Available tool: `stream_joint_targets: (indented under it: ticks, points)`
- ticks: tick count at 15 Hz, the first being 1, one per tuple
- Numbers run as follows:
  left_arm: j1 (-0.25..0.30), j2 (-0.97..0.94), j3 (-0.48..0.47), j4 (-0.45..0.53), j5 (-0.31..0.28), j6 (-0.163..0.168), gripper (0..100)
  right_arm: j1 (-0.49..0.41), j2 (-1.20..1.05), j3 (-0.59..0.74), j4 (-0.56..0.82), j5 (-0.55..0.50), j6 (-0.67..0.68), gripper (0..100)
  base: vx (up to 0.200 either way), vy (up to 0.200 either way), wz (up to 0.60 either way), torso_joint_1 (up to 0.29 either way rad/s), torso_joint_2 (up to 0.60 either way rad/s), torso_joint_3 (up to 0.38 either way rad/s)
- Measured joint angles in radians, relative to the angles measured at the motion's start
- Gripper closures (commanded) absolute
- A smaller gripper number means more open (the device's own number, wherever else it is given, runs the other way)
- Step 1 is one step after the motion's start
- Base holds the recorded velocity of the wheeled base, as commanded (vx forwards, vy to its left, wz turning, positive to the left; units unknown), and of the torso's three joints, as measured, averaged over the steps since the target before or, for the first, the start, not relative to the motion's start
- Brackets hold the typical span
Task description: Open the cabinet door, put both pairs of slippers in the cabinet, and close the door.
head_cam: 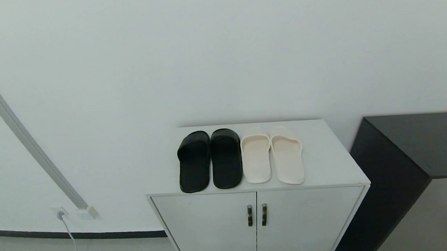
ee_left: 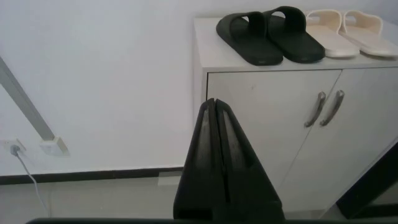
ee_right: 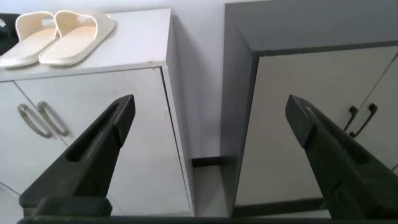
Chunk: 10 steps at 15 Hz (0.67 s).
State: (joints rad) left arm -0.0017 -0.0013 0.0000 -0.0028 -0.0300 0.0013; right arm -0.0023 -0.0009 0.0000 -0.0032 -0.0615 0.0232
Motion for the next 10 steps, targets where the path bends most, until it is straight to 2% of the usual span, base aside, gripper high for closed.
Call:
stream_joint_targets:
  ticks: [5, 7, 8, 10]
  points:
    - [0.000, 0.000, 0.000, 0.000, 0.000, 0.002, 100, 0.000, 0.000, 0.000, -0.005, 0.003, 0.008, 0, 0.000, 0.000, 0.00, 0.000, 0.00, 0.000]
    - [0.000, 0.000, 0.000, 0.000, 0.002, 0.013, 100, -0.001, 0.002, -0.021, -0.009, -0.001, 0.023, 0, 0.000, 0.000, 0.00, 0.000, 0.00, 0.000]
    - [0.000, 0.000, 0.000, 0.000, 0.003, 0.016, 100, 0.000, 0.006, -0.069, -0.002, -0.003, 0.038, 0, 0.000, 0.000, 0.00, 0.000, 0.00, 0.000]
    - [0.000, 0.000, 0.000, 0.000, -0.001, 0.016, 100, 0.000, 0.047, -0.235, 0.101, 0.018, 0.039, 0, 0.000, 0.000, 0.00, 0.000, 0.00, 0.000]
